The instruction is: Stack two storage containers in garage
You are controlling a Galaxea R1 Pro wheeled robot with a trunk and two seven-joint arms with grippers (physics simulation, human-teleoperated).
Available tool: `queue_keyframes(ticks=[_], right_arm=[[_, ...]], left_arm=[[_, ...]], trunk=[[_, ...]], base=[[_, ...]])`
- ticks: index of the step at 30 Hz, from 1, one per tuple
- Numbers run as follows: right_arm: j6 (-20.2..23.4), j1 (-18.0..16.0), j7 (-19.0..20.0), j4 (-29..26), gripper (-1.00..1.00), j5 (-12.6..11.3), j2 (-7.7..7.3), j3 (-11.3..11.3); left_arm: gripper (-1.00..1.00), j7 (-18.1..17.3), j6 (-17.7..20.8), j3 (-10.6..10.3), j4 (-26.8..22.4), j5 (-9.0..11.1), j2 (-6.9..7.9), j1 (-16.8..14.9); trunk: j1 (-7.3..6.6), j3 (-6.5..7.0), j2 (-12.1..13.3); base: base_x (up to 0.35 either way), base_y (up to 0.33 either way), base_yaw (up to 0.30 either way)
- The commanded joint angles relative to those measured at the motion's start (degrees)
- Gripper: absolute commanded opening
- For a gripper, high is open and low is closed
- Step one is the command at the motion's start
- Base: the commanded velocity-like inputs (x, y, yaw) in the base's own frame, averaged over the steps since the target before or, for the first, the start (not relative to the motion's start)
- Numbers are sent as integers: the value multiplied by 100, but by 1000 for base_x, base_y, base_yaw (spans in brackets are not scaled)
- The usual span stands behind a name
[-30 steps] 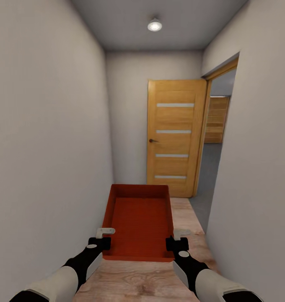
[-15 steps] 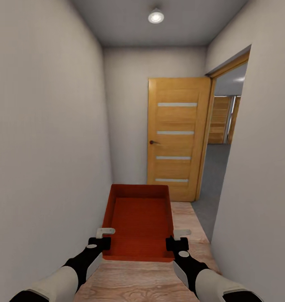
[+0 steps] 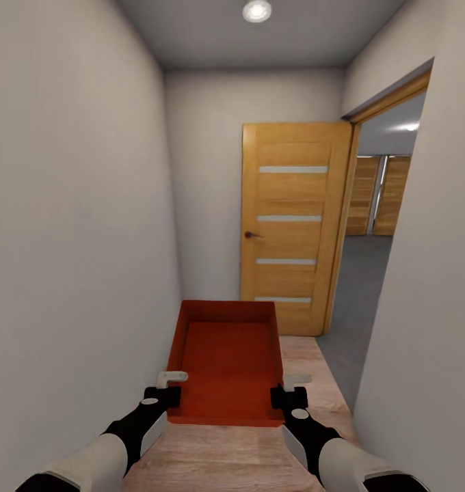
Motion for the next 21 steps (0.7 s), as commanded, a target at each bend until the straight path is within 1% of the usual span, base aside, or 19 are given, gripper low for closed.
queue_keyframes(ticks=[1, 21], right_arm=[[-21, -2, -68, -2, -100, 39, -134, -54], [-22, -2, -68, -5, -100, 39, -135, -50]], left_arm=[[-100, 273, 14, 398, -8, -4, 65, -11], [-100, 273, 14, 398, -10, -4, 66, -10]], trunk=[[5, -10, -8], [5, -10, -8]], base=[[322, 0, 0], [322, 0, 0]])
